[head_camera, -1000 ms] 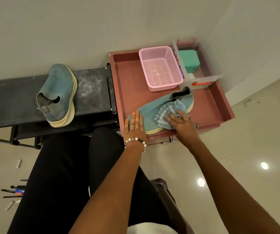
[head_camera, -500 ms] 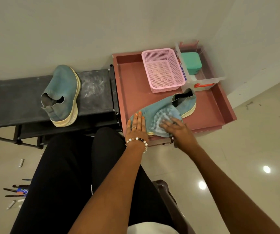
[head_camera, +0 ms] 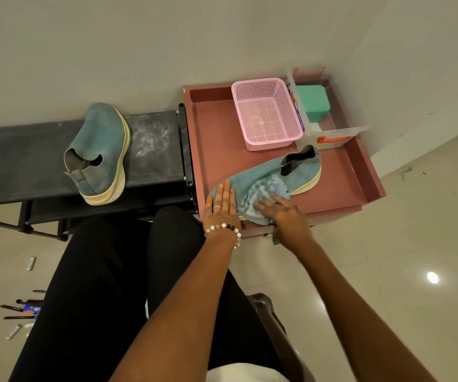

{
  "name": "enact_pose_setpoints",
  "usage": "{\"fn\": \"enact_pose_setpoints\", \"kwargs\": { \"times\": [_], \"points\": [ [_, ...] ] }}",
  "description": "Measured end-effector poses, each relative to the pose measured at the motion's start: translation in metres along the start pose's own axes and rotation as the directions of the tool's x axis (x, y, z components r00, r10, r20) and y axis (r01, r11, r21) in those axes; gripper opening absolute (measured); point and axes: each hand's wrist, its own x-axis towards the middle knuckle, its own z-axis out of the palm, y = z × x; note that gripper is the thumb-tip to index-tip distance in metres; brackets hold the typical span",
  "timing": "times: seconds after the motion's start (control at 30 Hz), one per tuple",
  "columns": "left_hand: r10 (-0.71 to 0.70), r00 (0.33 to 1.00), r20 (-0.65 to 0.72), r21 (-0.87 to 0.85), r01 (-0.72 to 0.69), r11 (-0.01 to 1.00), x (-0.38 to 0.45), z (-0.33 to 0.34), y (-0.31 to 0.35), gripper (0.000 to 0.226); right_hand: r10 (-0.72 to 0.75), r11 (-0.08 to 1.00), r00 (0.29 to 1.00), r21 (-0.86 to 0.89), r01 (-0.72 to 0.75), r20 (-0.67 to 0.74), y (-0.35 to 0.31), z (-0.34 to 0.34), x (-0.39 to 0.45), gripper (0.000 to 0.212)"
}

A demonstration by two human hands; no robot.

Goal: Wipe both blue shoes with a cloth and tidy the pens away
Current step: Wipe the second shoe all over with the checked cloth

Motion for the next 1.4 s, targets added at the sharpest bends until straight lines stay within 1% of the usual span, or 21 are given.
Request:
{"fn": "enact_pose_setpoints", "kwargs": {
  "times": [0.1, 0.23, 0.33, 0.43, 0.5, 0.57, 0.67, 0.73, 0.77, 0.83, 0.87, 0.9, 0.93, 1.0, 1.03, 1.07, 1.1, 1.17, 1.27, 1.33, 1.4],
  "points": [
    [-0.021, 0.999, -0.025, -0.016, 0.020, 1.000, 0.002, 0.002, 0.002, 0.068, 0.135, 0.986, 0.990, -0.089, -0.138, -0.033, 0.038, -0.024, 0.006, 0.065],
    [-0.033, 0.998, -0.045, -0.037, 0.031, 0.999, 0.003, 0.001, 0.006, 0.065, 0.273, 0.949, 0.956, -0.133, -0.285, -0.106, 0.012, -0.008, 0.024, 0.034],
    [-0.043, 0.998, -0.046, -0.058, 0.041, 0.997, 0.004, 0.003, 0.008, 0.065, 0.357, 0.934, 0.931, 0.013, -0.357, -0.075, -0.028, 0.007, 0.029, 0.037],
    [-0.050, 0.998, -0.039, -0.073, 0.047, 0.996, 0.006, 0.008, 0.008, 0.063, 0.270, 0.936, 0.963, 0.237, -0.261, -0.004, -0.046, 0.006, 0.021, 0.055],
    [-0.037, 0.999, -0.036, -0.073, 0.034, 0.997, 0.007, 0.006, 0.008, 0.061, 0.191, 0.881, 0.978, 0.424, -0.209, 0.084, -0.042, -0.008, 0.014, 0.061],
    [-0.028, 0.999, -0.033, -0.098, 0.025, 0.995, 0.006, 0.002, 0.008, 0.061, 0.191, 0.661, 0.962, 0.698, -0.274, 0.196, -0.029, -0.029, 0.008, 0.057],
    [-0.038, 0.992, -0.121, -0.195, 0.013, 0.981, 0.005, -0.003, 0.009, 0.062, 0.445, 0.158, 0.848, 0.908, -0.389, 0.286, -0.006, -0.064, 0.000, 0.037],
    [-0.019, 0.935, -0.354, -0.190, -0.052, 0.980, 0.008, -0.009, 0.013, 0.057, 0.664, -0.039, 0.719, 0.969, -0.244, 0.207, 0.010, -0.080, 0.000, 0.028],
    [0.034, 0.908, -0.417, -0.148, -0.105, 0.983, 0.009, -0.013, 0.015, 0.055, 0.769, -0.070, 0.625, 0.989, -0.126, 0.134, 0.018, -0.085, 0.000, 0.027],
    [0.220, 0.915, -0.338, -0.093, -0.265, 0.960, 0.012, -0.016, 0.020, 0.066, 0.908, 0.029, 0.417, 0.999, 0.017, -0.033, 0.031, -0.089, 0.005, 0.031],
    [0.286, 0.926, -0.245, -0.099, -0.317, 0.943, 0.014, -0.013, 0.022, 0.074, 0.929, 0.127, 0.350, 0.992, 0.001, -0.119, 0.037, -0.090, 0.008, 0.034],
    [0.314, 0.934, -0.174, -0.105, -0.334, 0.937, 0.014, -0.011, 0.023, 0.077, 0.925, 0.219, 0.334, 0.973, -0.077, -0.182, 0.042, -0.087, 0.013, 0.035],
    [0.316, 0.938, -0.145, -0.102, -0.331, 0.938, 0.015, -0.008, 0.022, 0.078, 0.898, 0.311, 0.383, 0.927, -0.210, -0.214, 0.044, -0.081, 0.019, 0.038],
    [0.294, 0.951, -0.092, -0.107, -0.303, 0.947, 0.016, -0.001, 0.019, 0.080, 0.746, 0.594, 0.630, 0.644, -0.482, -0.216, 0.037, -0.059, 0.029, 0.050],
    [0.290, 0.955, -0.062, -0.112, -0.295, 0.949, 0.016, 0.002, 0.018, 0.084, 0.647, 0.724, 0.736, 0.464, -0.510, -0.200, 0.033, -0.042, 0.034, 0.056],
    [0.289, 0.957, -0.038, -0.113, -0.291, 0.950, 0.017, 0.004, 0.018, 0.090, 0.574, 0.810, 0.799, 0.272, -0.520, -0.181, 0.030, -0.026, 0.038, 0.058],
    [0.287, 0.958, -0.026, -0.110, -0.288, 0.951, 0.019, 0.005, 0.019, 0.096, 0.555, 0.832, 0.820, 0.110, -0.544, -0.140, 0.024, -0.016, 0.040, 0.058],
    [0.271, 0.962, -0.025, -0.085, -0.272, 0.958, 0.020, 0.007, 0.021, 0.103, 0.551, 0.831, 0.831, -0.042, -0.555, -0.082, 0.013, -0.008, 0.044, 0.053],
    [0.250, 0.968, -0.024, -0.063, -0.251, 0.966, 0.021, 0.011, 0.023, 0.105, 0.384, 0.918, 0.917, -0.062, -0.392, -0.108, 0.003, -0.008, 0.038, 0.048],
    [0.249, 0.968, -0.022, -0.053, -0.250, 0.967, 0.021, 0.010, 0.022, 0.105, 0.159, 0.986, 0.987, -0.050, -0.161, -0.038, 0.020, -0.012, 0.023, 0.051],
    [0.265, 0.964, -0.003, -0.055, -0.264, 0.963, 0.022, 0.008, 0.020, 0.106, -0.071, 0.993, 0.997, -0.090, 0.074, 0.032, 0.055, -0.021, 0.011, 0.070]
  ]
}}
